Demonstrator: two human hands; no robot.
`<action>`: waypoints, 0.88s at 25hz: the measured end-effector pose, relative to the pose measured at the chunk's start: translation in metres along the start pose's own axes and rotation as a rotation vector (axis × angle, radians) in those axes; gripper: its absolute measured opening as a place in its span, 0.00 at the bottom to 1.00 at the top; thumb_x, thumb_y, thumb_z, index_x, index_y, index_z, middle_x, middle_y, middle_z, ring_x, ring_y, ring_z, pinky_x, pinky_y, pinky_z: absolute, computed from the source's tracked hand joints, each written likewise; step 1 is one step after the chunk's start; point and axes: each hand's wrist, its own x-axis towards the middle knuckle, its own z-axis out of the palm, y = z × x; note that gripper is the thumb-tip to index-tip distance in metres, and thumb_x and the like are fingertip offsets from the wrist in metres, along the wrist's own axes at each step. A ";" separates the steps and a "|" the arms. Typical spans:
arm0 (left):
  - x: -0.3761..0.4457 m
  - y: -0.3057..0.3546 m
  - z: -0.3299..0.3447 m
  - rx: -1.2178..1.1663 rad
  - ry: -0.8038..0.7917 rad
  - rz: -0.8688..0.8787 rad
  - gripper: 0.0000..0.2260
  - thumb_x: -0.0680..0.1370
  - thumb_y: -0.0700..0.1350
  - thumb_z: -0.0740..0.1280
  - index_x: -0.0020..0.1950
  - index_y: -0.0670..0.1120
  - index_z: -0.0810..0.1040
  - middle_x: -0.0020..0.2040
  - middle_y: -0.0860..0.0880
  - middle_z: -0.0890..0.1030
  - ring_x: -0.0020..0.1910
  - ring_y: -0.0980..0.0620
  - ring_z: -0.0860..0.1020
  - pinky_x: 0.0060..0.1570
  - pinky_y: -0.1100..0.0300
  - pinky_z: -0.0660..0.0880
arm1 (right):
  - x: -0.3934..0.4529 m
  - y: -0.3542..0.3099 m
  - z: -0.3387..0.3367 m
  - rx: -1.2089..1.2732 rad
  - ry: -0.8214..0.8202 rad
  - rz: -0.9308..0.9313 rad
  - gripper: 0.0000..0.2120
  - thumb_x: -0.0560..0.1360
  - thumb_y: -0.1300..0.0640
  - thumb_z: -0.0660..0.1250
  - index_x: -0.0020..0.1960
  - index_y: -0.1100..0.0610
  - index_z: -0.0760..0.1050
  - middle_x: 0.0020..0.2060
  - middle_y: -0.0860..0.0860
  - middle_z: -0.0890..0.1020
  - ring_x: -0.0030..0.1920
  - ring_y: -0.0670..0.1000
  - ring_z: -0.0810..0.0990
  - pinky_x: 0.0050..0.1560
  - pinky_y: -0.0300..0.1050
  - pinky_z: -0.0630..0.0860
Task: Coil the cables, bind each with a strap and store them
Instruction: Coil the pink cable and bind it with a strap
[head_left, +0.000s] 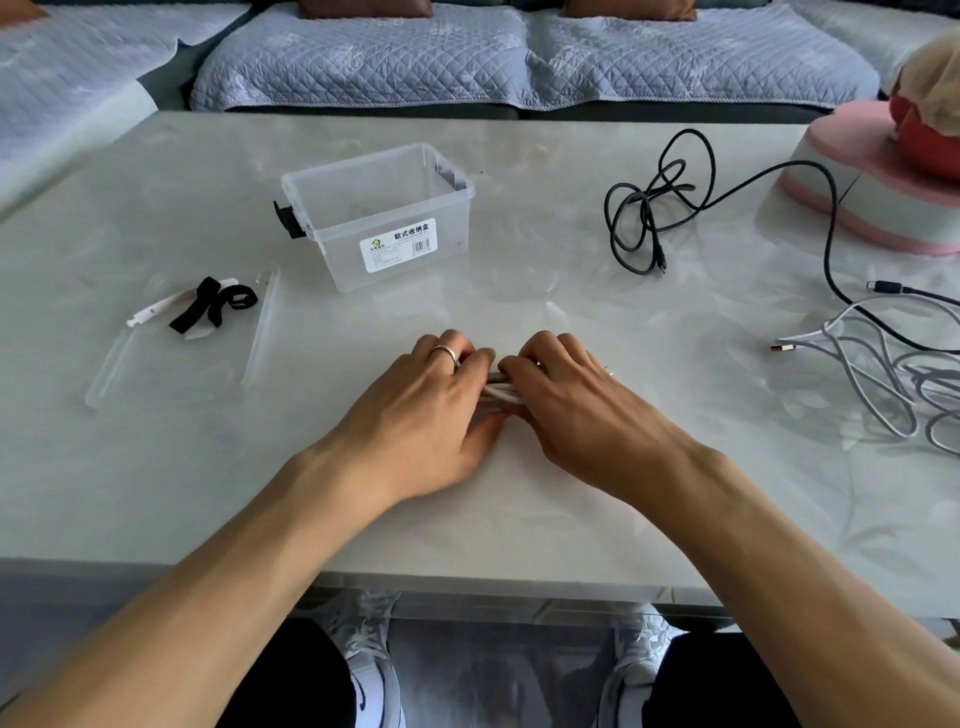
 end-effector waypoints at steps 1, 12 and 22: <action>0.002 0.000 -0.003 0.017 -0.022 -0.022 0.24 0.76 0.60 0.54 0.62 0.44 0.74 0.56 0.45 0.73 0.54 0.43 0.73 0.51 0.47 0.75 | 0.000 -0.001 0.000 0.009 -0.004 0.002 0.09 0.74 0.67 0.64 0.54 0.61 0.75 0.48 0.57 0.73 0.44 0.57 0.70 0.44 0.53 0.74; 0.001 0.004 -0.017 0.047 0.029 0.033 0.05 0.77 0.36 0.61 0.49 0.44 0.68 0.46 0.47 0.68 0.36 0.47 0.68 0.33 0.54 0.64 | 0.000 -0.007 -0.019 0.137 0.006 -0.009 0.12 0.78 0.56 0.61 0.58 0.60 0.75 0.48 0.54 0.73 0.46 0.56 0.72 0.46 0.53 0.75; -0.008 -0.001 -0.036 -0.613 -0.191 -0.159 0.08 0.81 0.48 0.63 0.43 0.49 0.73 0.32 0.56 0.73 0.31 0.57 0.70 0.35 0.60 0.68 | 0.012 -0.019 -0.047 0.587 0.147 0.113 0.23 0.65 0.58 0.64 0.61 0.54 0.74 0.50 0.48 0.78 0.42 0.44 0.74 0.42 0.35 0.71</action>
